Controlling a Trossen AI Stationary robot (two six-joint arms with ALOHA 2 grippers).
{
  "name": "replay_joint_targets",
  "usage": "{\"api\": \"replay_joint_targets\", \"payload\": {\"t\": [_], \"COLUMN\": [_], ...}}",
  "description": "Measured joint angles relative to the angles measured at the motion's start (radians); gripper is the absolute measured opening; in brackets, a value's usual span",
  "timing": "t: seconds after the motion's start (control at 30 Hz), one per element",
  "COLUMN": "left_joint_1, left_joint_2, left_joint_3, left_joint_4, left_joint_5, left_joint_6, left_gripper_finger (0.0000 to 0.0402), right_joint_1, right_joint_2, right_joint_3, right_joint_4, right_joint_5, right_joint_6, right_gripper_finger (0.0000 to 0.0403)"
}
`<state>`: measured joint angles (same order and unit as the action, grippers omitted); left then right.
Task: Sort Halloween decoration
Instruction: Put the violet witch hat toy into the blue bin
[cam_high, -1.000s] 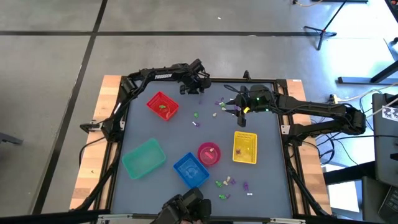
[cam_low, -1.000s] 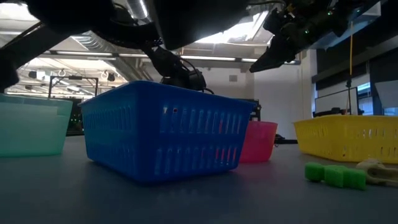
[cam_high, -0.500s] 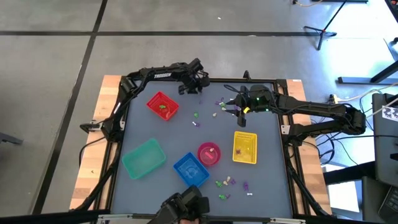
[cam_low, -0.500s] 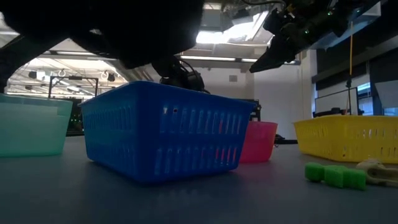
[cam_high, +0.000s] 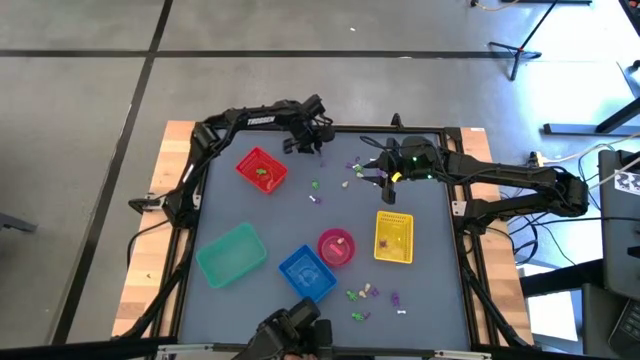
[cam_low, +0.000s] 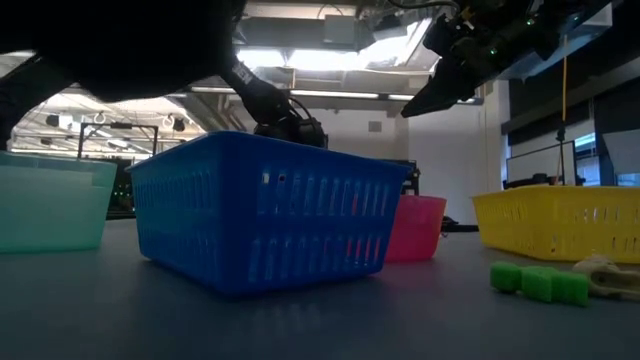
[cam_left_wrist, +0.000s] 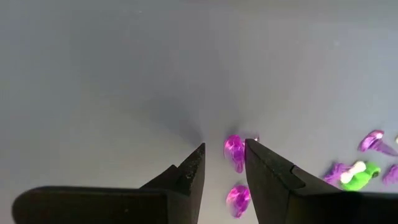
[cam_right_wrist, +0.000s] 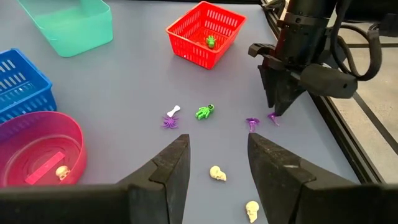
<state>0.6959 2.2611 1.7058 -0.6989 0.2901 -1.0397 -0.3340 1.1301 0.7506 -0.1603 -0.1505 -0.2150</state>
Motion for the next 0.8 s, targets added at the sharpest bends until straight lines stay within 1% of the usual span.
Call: {"api": "replay_joint_targets", "payload": {"t": [0.3,0.5,0.8], "left_joint_1": [0.0,0.003,0.003], "left_joint_2": [-0.001,-0.002,-0.002], "left_joint_3": [0.0,0.0,0.0], "left_joint_4": [-0.01,-0.09,-0.097], "left_joint_5": [-0.01,-0.009,0.001], "left_joint_6": [0.021,0.032,0.058], "left_gripper_finger": [0.0094,0.0093,0.0093], "right_joint_1": [0.0,0.0,0.0], "right_joint_2": [0.0,0.0,0.0], "right_joint_3": [0.0,0.0,0.0], "right_joint_4": [0.0,-0.028,-0.031], "right_joint_5": [0.0,0.0,0.0], "right_joint_6": [0.0,0.0,0.0], "right_gripper_finger": [0.0159,0.0159,0.0159]}}
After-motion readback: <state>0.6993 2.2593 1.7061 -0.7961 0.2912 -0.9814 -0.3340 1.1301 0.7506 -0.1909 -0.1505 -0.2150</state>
